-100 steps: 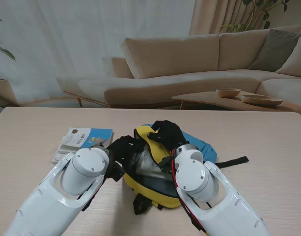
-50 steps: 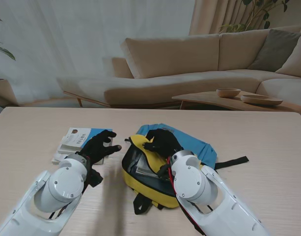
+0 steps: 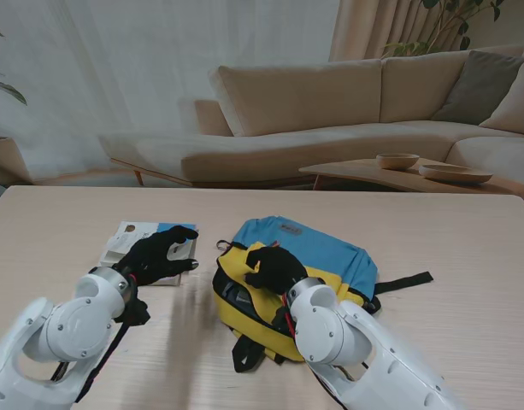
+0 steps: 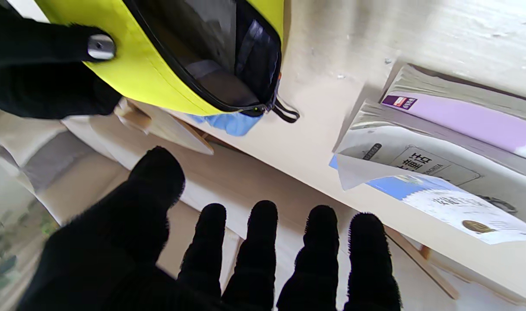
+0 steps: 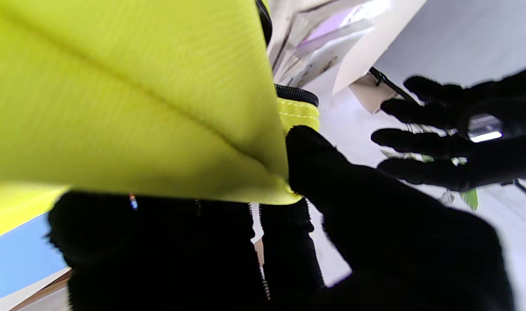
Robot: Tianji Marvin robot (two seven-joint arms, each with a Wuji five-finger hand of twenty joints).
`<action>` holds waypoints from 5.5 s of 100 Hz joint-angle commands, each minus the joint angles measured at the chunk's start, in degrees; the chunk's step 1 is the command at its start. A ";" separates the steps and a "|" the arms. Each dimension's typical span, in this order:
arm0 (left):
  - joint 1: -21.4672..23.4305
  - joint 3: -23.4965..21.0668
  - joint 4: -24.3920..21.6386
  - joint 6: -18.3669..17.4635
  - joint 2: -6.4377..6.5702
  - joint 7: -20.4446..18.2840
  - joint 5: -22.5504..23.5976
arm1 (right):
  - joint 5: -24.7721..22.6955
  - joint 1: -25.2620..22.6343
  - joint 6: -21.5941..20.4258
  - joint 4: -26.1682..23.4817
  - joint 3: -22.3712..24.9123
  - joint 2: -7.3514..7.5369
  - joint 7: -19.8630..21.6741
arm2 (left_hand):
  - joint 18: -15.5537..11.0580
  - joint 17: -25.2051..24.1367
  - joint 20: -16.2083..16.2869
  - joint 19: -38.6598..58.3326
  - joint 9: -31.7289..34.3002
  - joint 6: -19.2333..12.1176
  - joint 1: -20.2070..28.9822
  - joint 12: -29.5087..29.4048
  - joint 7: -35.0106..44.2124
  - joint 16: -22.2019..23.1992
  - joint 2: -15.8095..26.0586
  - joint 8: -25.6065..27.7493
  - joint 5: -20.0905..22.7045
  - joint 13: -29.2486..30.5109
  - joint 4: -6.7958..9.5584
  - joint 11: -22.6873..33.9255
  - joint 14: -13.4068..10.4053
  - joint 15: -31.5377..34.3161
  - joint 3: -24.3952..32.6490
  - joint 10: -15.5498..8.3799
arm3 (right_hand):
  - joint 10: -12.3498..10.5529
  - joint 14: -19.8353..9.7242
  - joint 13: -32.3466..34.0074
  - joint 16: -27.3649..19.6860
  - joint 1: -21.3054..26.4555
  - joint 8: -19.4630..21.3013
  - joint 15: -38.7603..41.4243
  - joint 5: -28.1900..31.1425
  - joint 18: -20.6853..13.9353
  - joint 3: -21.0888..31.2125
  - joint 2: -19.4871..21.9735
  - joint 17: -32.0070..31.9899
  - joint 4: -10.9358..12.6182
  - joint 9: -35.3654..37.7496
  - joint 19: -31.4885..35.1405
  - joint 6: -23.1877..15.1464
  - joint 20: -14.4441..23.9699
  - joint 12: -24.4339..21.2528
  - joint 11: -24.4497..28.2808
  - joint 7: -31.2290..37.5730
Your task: Pack books into the school bag then zip close the school bag
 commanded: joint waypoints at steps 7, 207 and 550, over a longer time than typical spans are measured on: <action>0.48 -1.43 0.17 -1.92 1.36 -2.96 1.09 | -1.37 -0.17 -0.73 1.58 -1.31 -0.04 1.22 | -1.95 -1.68 1.08 -4.52 -1.71 -2.04 0.68 0.51 -0.46 -0.18 1.50 1.54 -1.65 -1.34 2.41 -1.61 -1.88 -2.33 -2.14 -1.78 | -0.69 1.07 0.49 -0.14 0.18 -2.71 -0.28 0.71 -0.92 1.52 0.23 -0.83 -0.51 0.37 2.86 -4.34 1.55 -0.32 -0.49 0.35; -30.05 5.90 48.34 -15.43 3.89 -0.96 17.28 | -5.24 -18.72 -21.83 -8.56 18.07 2.97 1.39 | -7.00 -2.30 2.43 -20.35 -8.76 -12.31 -0.61 -1.83 -11.33 -2.79 -0.63 -3.98 -1.95 -8.26 1.38 -4.44 -9.95 -7.05 1.71 -11.51 | -7.67 -11.48 -37.16 -12.45 -21.13 -11.69 -47.80 -25.48 -3.47 -8.97 3.41 -45.80 8.25 -32.04 -44.50 -0.65 -10.99 -11.85 -28.61 -26.03; -26.11 1.03 35.57 -17.37 2.79 0.40 15.36 | -0.93 -19.69 -20.86 -11.03 20.03 2.10 -0.30 | 0.00 1.45 7.55 2.96 26.07 -18.12 9.51 25.33 27.07 11.23 -14.08 30.18 31.30 5.02 -3.00 5.56 -0.19 15.33 21.47 -6.22 | -7.50 -11.39 -36.51 -12.01 -20.08 -11.41 -46.99 -23.69 -4.91 -1.77 2.97 -45.57 9.34 -31.41 -43.55 -0.40 -10.59 -11.58 -27.96 -25.31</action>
